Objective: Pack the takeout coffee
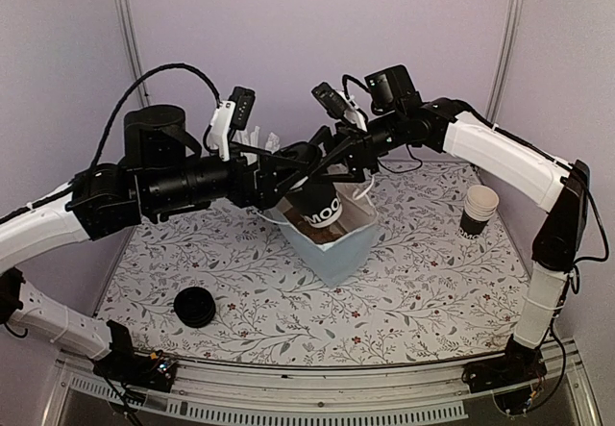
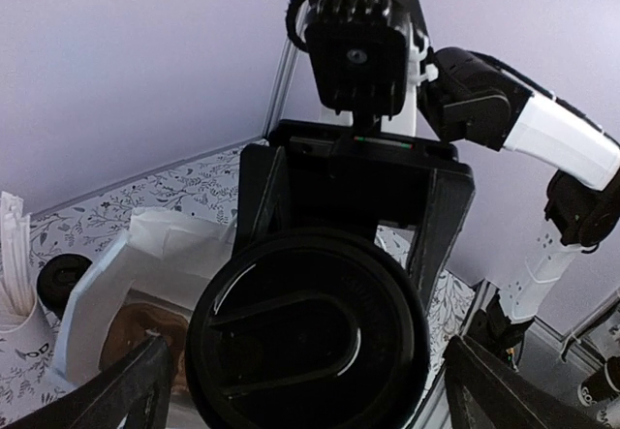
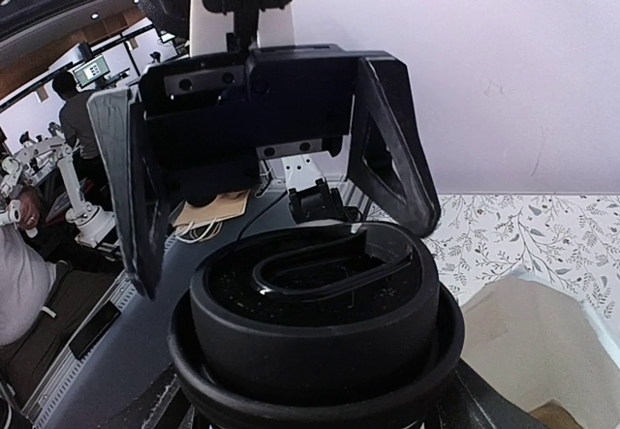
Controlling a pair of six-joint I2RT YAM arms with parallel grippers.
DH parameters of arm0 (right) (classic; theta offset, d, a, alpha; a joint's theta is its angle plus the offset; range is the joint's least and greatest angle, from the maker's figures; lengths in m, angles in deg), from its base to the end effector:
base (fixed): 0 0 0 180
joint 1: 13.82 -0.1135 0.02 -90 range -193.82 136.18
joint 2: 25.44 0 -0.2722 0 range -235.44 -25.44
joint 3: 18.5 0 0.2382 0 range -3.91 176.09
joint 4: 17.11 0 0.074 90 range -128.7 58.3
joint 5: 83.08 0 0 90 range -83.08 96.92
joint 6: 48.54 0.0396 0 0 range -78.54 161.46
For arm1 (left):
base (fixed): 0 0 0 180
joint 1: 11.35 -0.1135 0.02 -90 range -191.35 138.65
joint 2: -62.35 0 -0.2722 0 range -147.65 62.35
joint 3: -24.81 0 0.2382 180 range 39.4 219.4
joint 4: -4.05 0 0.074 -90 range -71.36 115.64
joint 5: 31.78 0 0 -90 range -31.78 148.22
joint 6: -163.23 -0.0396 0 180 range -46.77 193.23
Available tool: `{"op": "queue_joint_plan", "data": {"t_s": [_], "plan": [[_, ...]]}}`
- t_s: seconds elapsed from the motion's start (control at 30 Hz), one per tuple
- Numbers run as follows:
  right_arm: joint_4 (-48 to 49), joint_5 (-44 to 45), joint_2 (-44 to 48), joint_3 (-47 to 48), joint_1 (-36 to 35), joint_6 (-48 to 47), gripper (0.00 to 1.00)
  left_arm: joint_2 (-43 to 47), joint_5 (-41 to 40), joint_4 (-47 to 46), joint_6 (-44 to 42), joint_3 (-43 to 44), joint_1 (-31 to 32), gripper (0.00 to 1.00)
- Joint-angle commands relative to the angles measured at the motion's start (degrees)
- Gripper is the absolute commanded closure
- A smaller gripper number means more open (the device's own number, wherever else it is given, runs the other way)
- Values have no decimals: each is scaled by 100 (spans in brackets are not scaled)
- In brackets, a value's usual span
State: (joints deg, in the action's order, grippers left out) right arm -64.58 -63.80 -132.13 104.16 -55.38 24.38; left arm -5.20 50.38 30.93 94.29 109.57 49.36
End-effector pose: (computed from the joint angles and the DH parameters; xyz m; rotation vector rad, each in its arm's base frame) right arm 0.2756 0.2943 0.3943 -1.5934 1.2906 1.5477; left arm 0.1296 -0.2199 0.4165 0.5203 1.7549 -0.9148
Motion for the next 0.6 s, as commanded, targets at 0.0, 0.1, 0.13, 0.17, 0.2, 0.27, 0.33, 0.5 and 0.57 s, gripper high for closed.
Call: {"op": "queue_joint_plan", "data": {"t_s": [0.0, 0.1, 0.13, 0.17, 0.2, 0.27, 0.33, 0.5, 0.57], "plan": [[186, -87, 34, -39, 18, 65, 40, -123, 59, 343, 135, 126, -104, 0], [177, -57, 43, -49, 17, 49, 40, -166, 284, 210, 185, 93, -185, 0], [170, -56, 50, -47, 17, 35, 40, -192, 348, 200, 200, 100, -214, 0], [169, -50, 48, -49, 16, 31, 40, -209, 398, 184, 215, 102, -245, 1], [160, -48, 44, -48, 16, 30, 40, -214, 462, 159, 229, 91, -283, 2], [154, -39, 36, -49, 17, 9, 39, -207, 652, 38, 259, 41, -372, 5], [134, -34, 20, -47, 16, 3, 39, -194, 889, -83, 289, -25, -476, 10], [109, -5, 17, -57, 17, -35, 38, -189, 1417, -323, 385, -161, -716, 24], [88, 17, 24, -66, 16, -56, 37, -171, 1548, -396, 375, -200, -763, 28]]}}
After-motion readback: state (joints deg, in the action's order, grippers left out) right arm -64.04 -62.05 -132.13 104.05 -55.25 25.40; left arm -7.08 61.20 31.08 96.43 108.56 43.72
